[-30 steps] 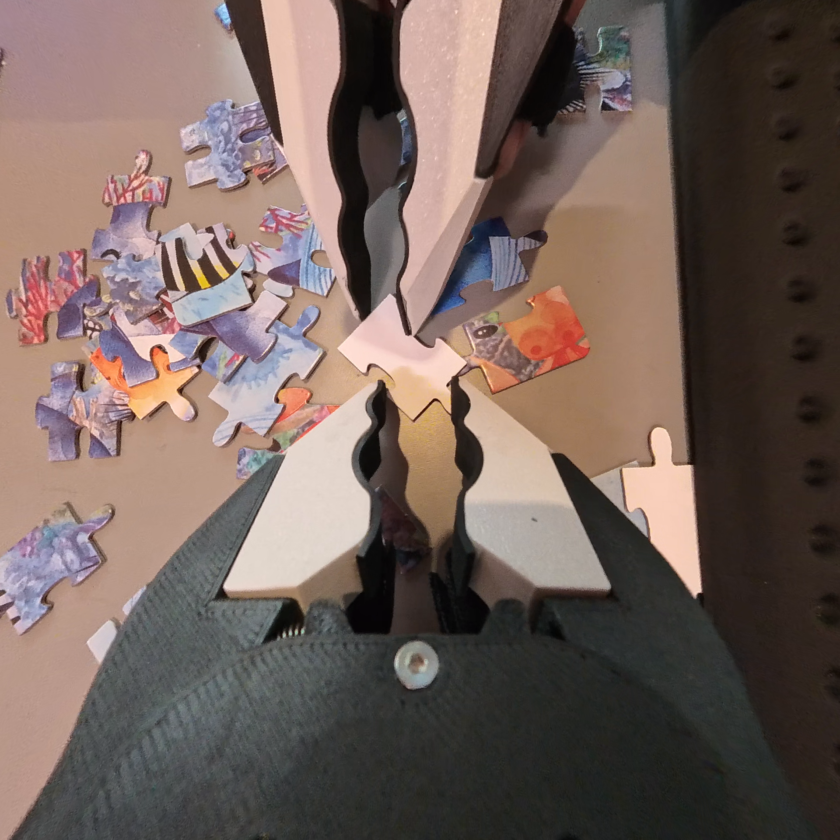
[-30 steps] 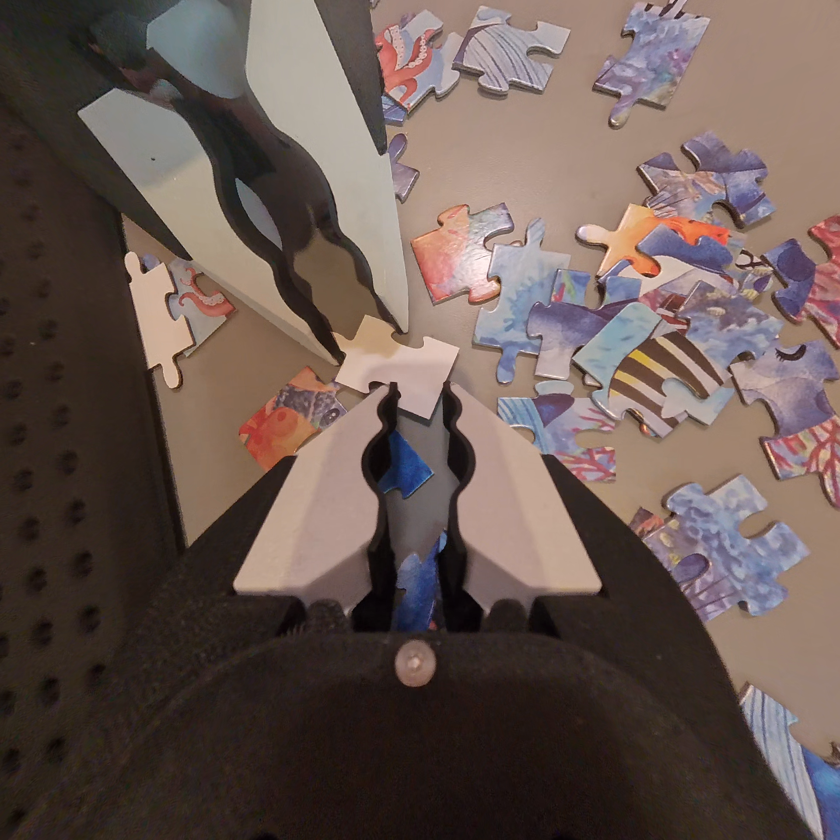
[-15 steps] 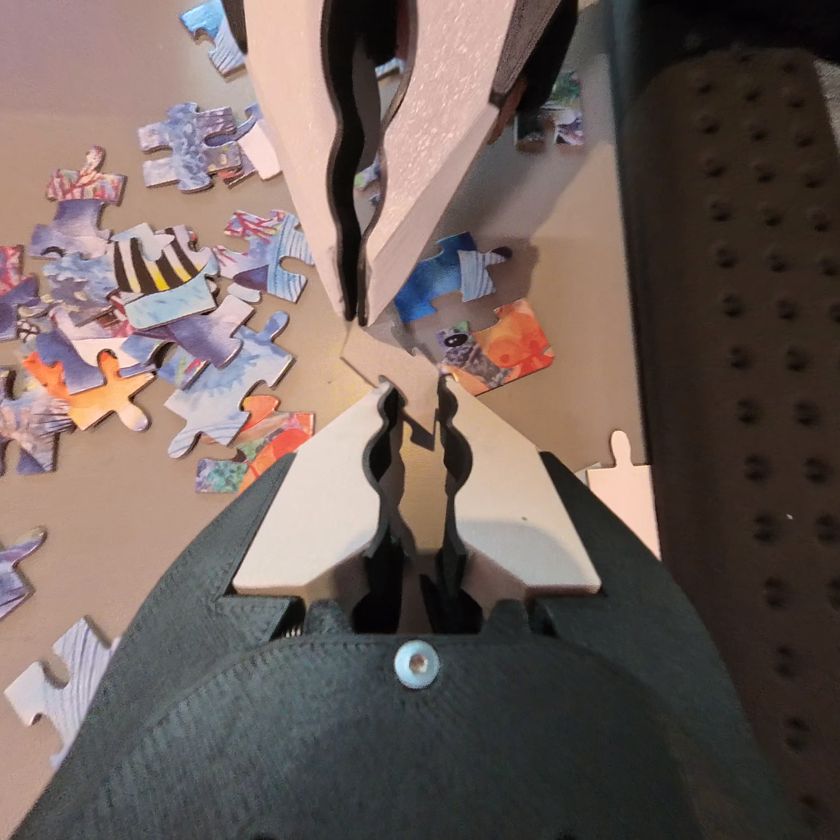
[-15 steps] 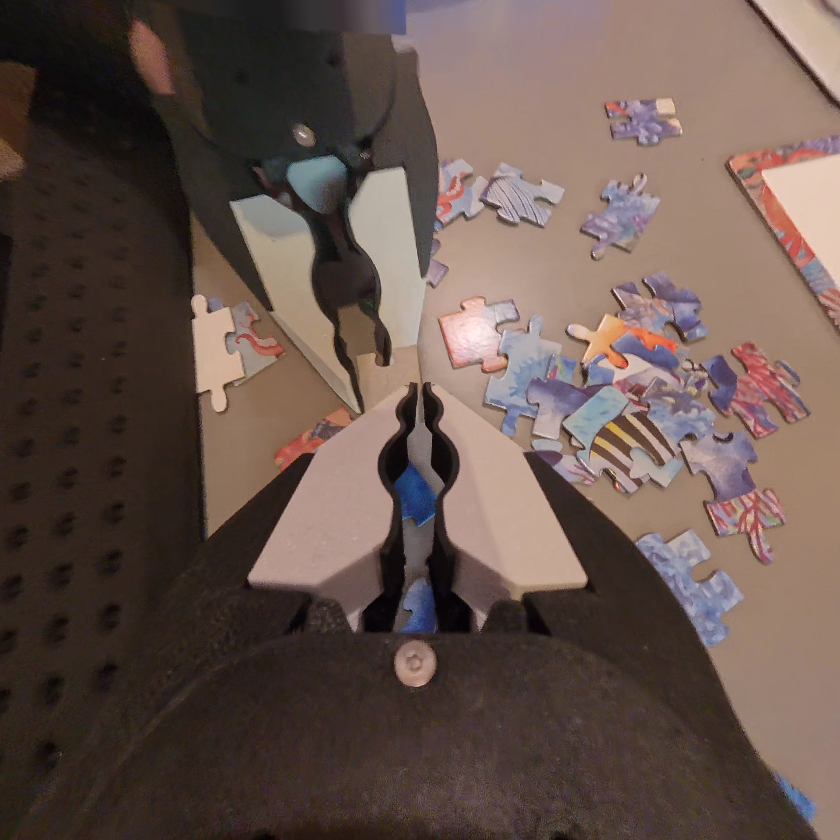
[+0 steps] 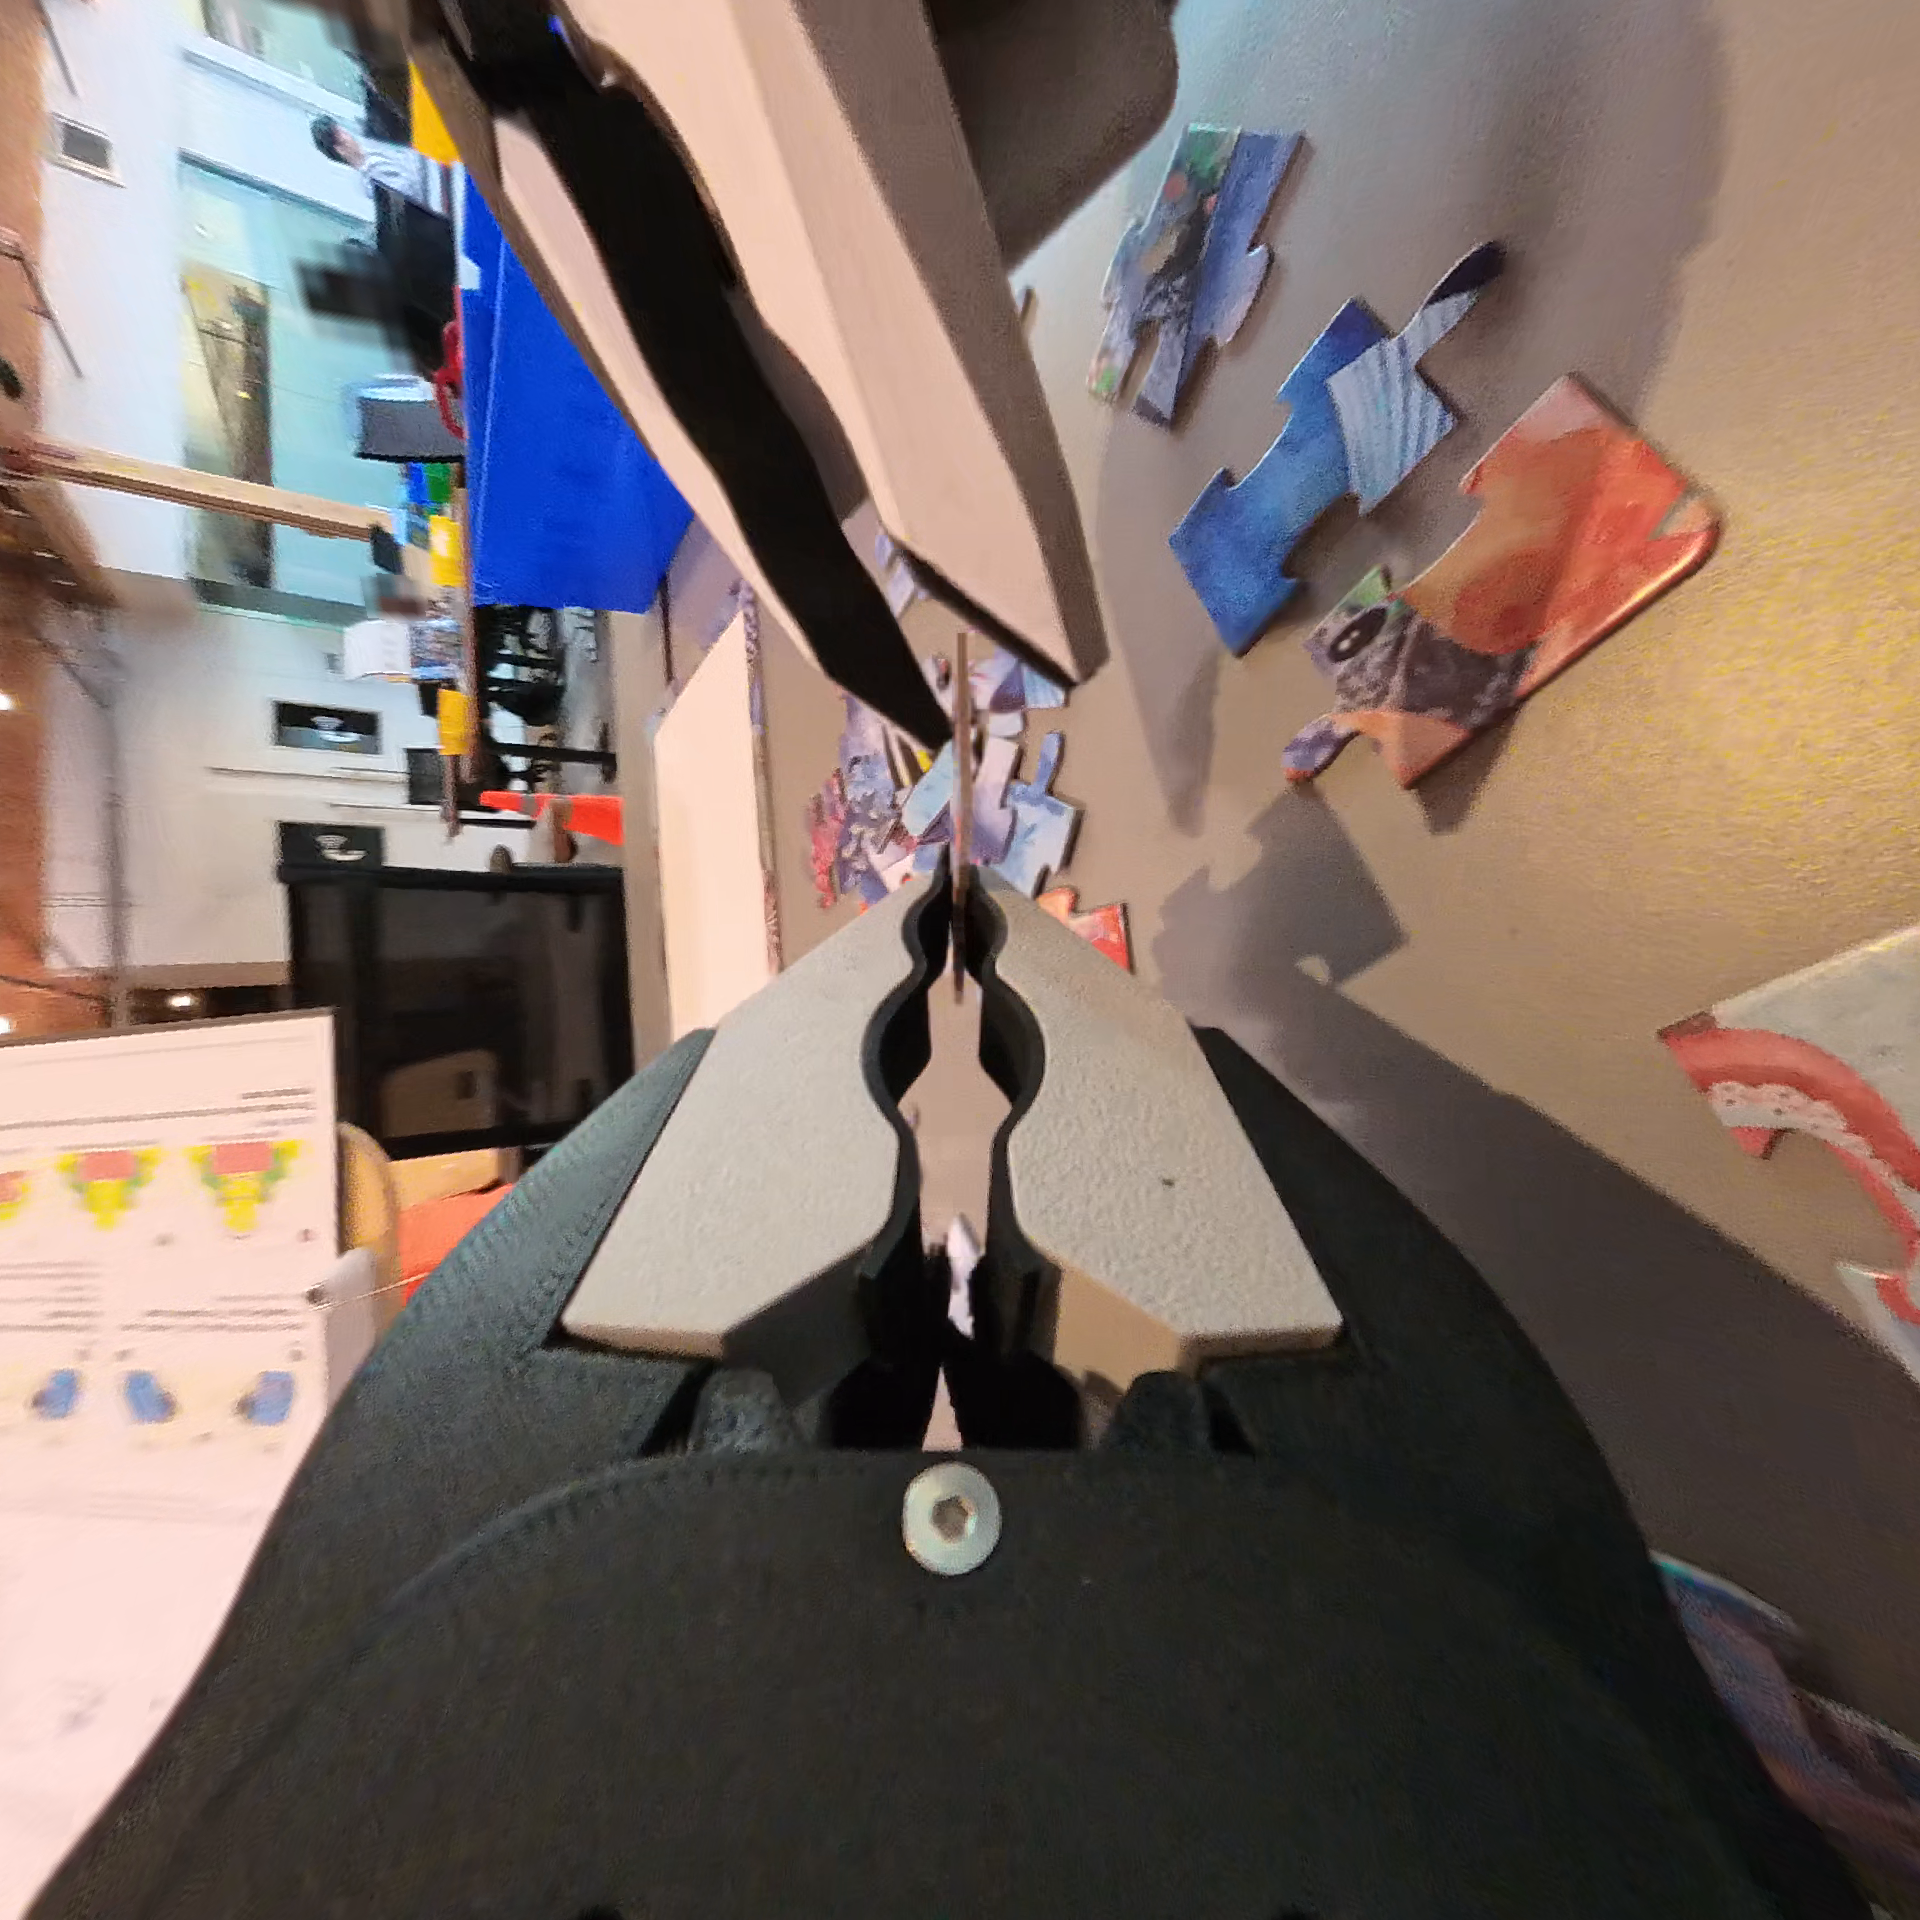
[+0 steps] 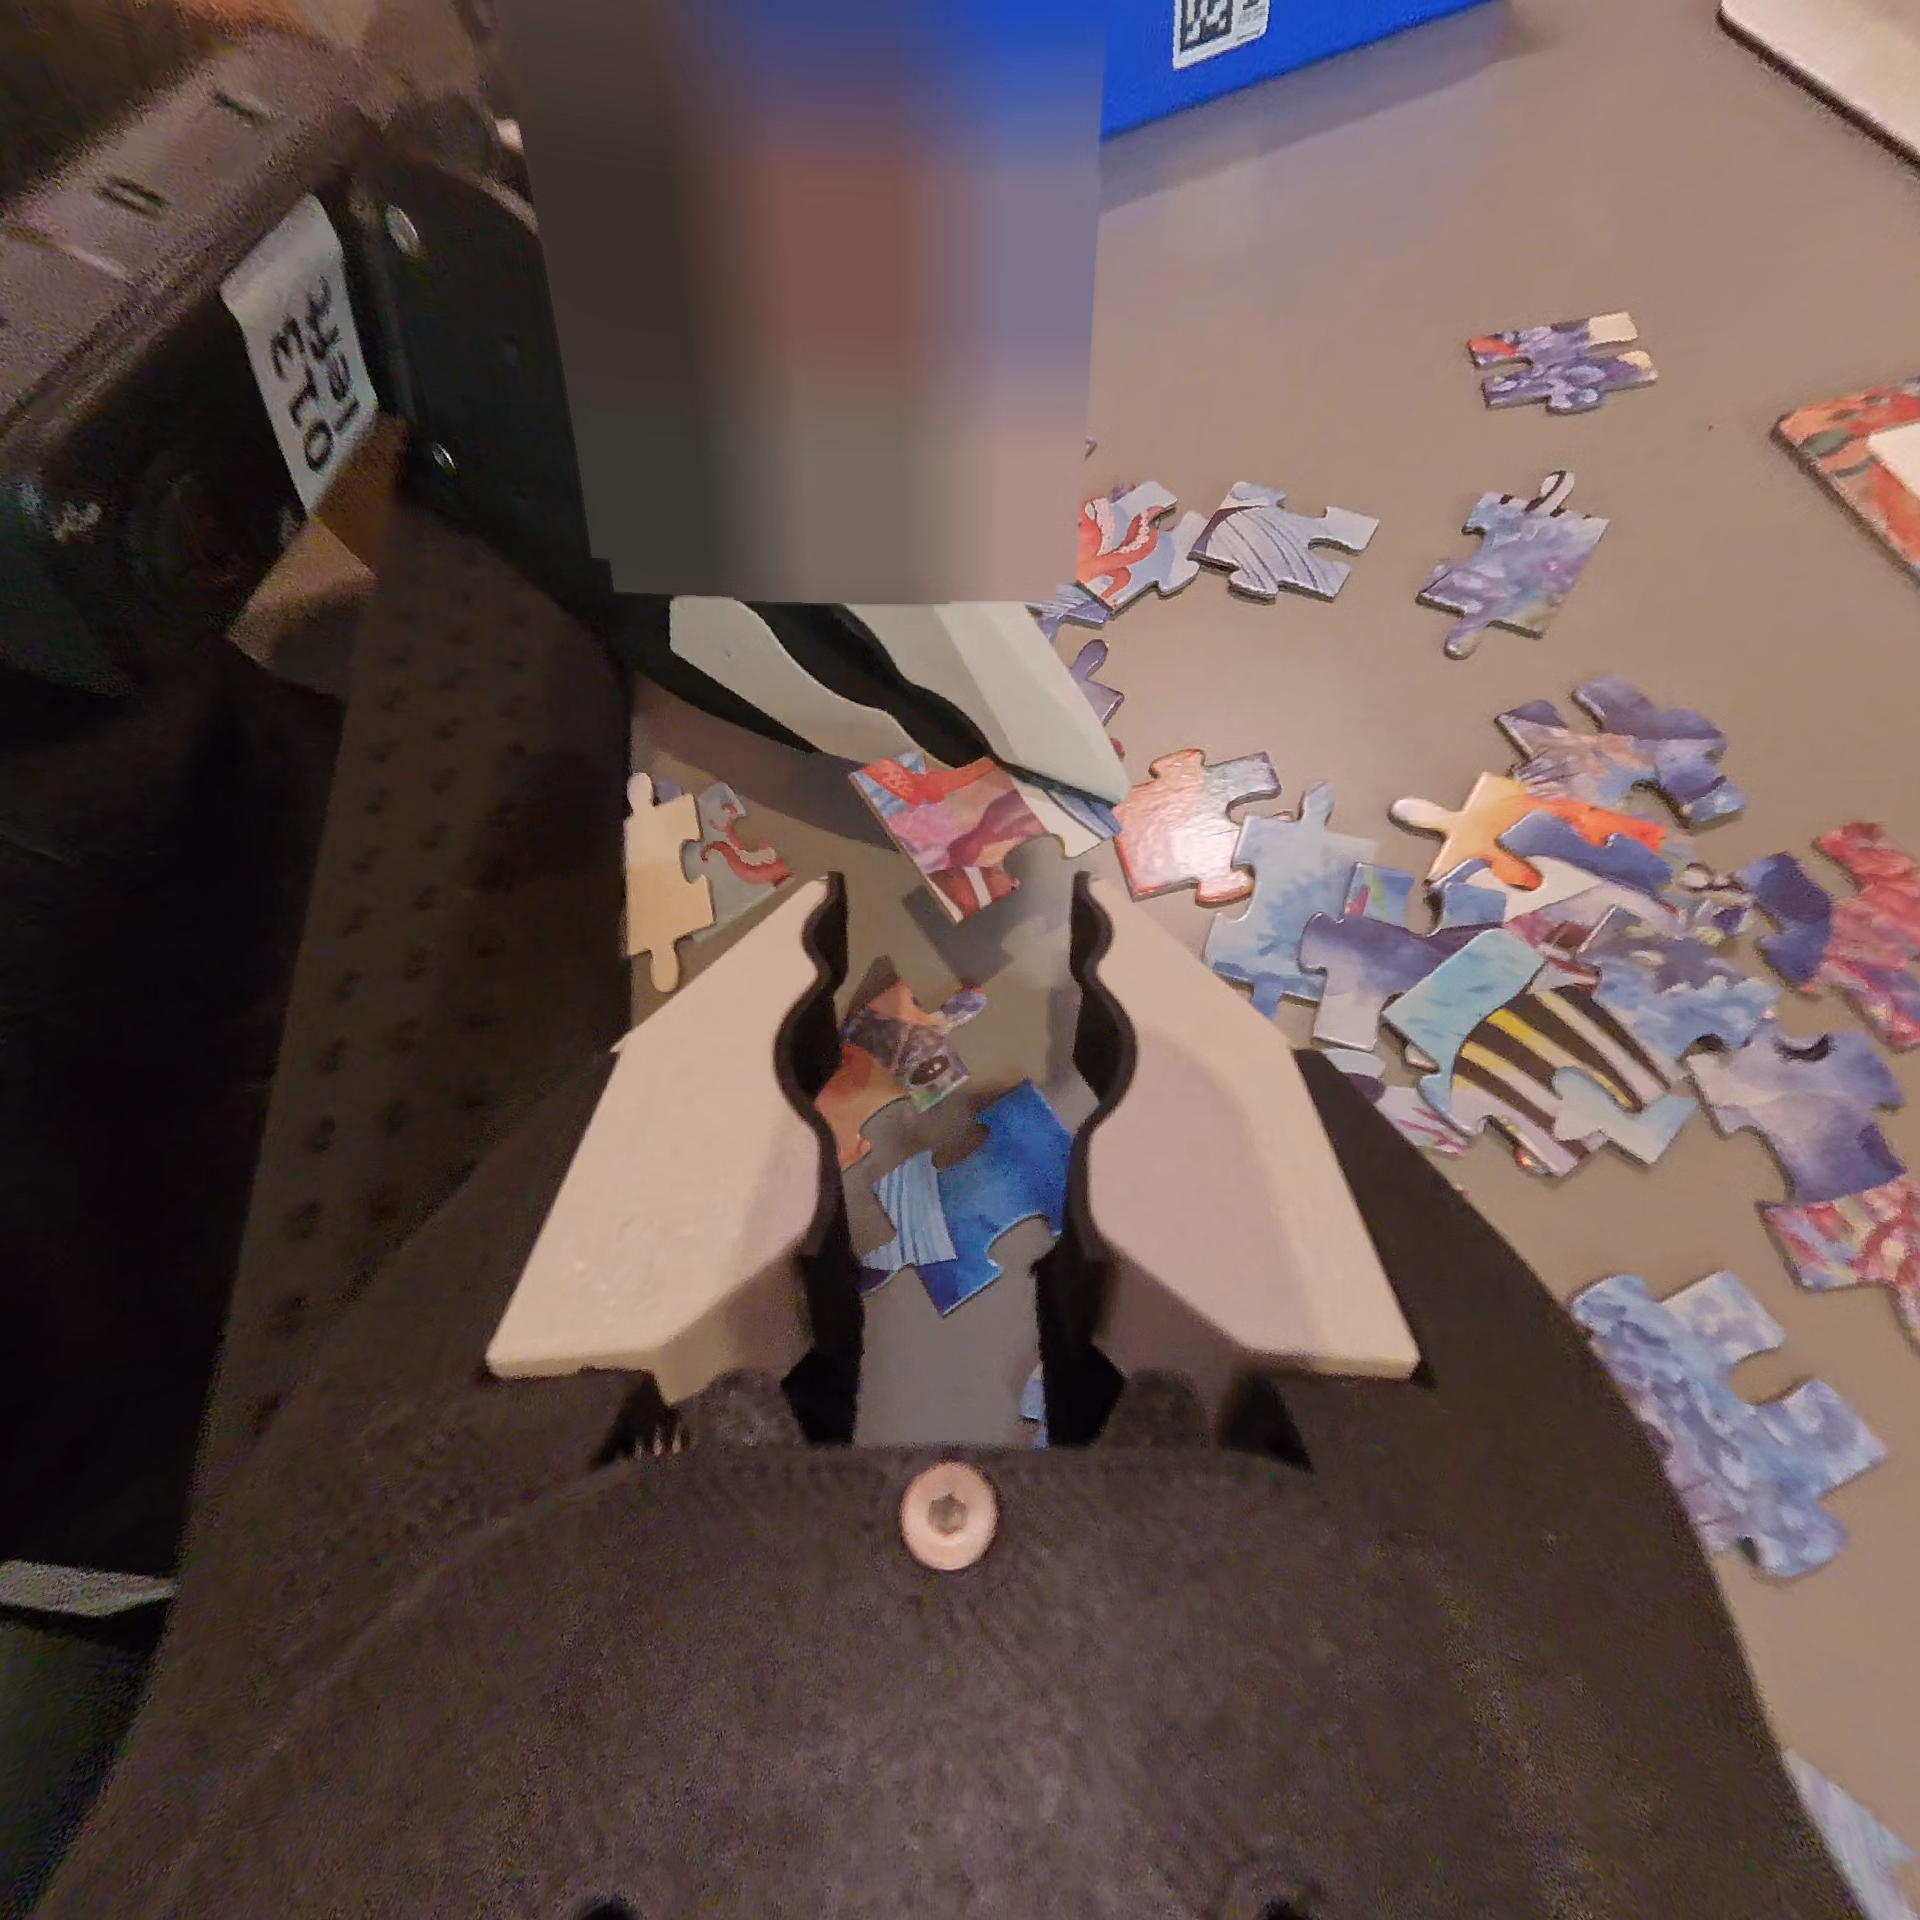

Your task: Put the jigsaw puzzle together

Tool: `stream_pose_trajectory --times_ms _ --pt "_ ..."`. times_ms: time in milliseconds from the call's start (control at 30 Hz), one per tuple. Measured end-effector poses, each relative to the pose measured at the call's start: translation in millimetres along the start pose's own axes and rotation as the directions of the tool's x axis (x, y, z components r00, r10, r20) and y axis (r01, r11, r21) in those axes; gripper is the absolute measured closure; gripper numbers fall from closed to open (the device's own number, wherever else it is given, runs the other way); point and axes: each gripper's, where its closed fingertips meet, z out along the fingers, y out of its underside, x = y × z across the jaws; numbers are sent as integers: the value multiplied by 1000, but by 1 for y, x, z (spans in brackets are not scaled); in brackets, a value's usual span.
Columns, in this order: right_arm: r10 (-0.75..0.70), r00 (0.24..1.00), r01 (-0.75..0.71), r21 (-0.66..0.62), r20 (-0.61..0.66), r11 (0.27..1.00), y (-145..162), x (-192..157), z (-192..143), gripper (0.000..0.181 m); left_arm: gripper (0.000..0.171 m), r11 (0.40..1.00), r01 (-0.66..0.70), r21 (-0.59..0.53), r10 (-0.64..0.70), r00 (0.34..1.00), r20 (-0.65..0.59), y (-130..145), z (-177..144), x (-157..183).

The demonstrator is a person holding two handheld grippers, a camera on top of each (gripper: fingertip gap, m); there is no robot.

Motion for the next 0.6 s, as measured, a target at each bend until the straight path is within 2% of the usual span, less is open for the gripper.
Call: stream_pose_trajectory --times_ms 167,267,333,400,467,500,600 --pt "-238 960 232 -57 -146 971 -6 1 2 170 171 999 -29 -27 29 1000 9 2 0 1" --pt "-390 894 372 -119 -222 921 -7 2 3 177 171 998 57 -13 -57 997 -48 3 3 4" --pt "-447 855 421 -151 -263 894 -9 3 2 181 164 994 106 11 -105 991 -84 1 3 6" --pt "-475 825 442 -173 -305 880 -12 8 -5 181 147 988 156 5 -155 983 -103 2 3 4" --pt "-463 812 430 -171 -355 886 -13 15 -21 181 135 976 216 -4 -214 968 -132 6 0 0" --pt "-450 802 417 -169 -393 893 -12 21 -34 181 134 967 253 -7 -250 953 -168 8 -4 -1" --pt "-434 720 374 -224 -542 900 3 44 -86 181 131 932 362 -19 -347 877 -334 10 -18 8"
